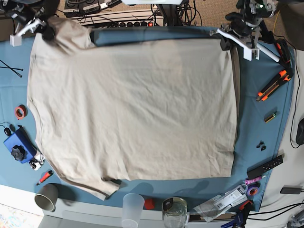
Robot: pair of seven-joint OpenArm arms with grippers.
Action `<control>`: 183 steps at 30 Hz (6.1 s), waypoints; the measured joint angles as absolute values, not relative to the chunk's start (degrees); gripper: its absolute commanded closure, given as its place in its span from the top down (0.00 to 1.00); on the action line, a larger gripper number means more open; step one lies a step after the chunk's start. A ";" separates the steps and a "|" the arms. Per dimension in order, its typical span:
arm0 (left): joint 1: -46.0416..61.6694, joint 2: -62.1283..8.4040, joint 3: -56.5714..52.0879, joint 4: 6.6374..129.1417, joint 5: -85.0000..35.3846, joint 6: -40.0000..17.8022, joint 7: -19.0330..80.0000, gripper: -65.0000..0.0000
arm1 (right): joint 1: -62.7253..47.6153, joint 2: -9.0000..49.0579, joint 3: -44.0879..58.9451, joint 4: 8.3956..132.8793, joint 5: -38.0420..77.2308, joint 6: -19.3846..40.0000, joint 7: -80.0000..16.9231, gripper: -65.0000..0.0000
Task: Fold the T-shirt properly
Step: 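Grasp the shoulder edge with both grippers and lift it, then fold the held edge over onto the shirt body with both grippers, then open both grippers and release the folded strip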
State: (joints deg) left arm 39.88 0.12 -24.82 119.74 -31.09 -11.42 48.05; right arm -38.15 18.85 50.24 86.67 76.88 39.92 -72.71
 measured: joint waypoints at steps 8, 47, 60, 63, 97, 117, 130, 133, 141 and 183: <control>44.51 0.12 -24.82 124.11 -28.49 -11.51 49.80 0.00 | -42.39 18.83 57.23 86.72 84.09 39.92 -79.79 0.00; 39.07 0.14 -24.75 126.48 -26.46 -7.31 45.82 0.00 | -31.03 18.72 55.40 92.31 72.10 39.97 -72.71 0.00; 30.92 0.14 -24.71 117.01 -25.36 -7.81 42.46 0.00 | -21.26 18.70 49.32 92.31 60.27 40.01 -66.96 0.00; 29.71 0.14 -24.71 116.57 -24.67 -7.75 42.61 0.00 | -19.27 18.68 49.32 92.31 57.14 40.16 -65.34 0.00; 11.94 -9.13 -13.78 106.74 -17.10 -15.00 40.18 0.00 | -9.04 18.55 37.36 92.16 24.88 32.60 -46.44 0.00; 3.14 -9.06 -11.31 94.96 -12.01 -11.44 38.41 0.00 | -0.38 18.37 37.36 82.15 23.55 33.01 -45.34 0.00; -0.86 -9.04 -11.31 88.99 -12.03 -11.60 37.34 0.00 | 5.91 18.22 37.36 72.01 22.37 33.01 -44.07 0.00; -0.97 -9.04 -11.31 89.01 -12.01 -11.60 37.21 0.00 | 6.28 18.22 37.36 71.99 22.24 33.50 -43.88 0.00; -1.02 -9.15 -11.40 88.99 -11.11 -10.92 35.73 0.29 | 6.57 18.44 37.43 71.99 20.99 39.05 -42.17 0.19; 14.33 -10.94 -22.20 112.88 -23.88 -11.64 52.27 0.46 | 2.17 28.88 49.87 85.89 52.88 39.92 -76.31 0.26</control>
State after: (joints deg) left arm 14.33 -10.94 -22.20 112.88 -23.88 -11.64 52.27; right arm 2.17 28.88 49.87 85.89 52.88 39.92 -76.31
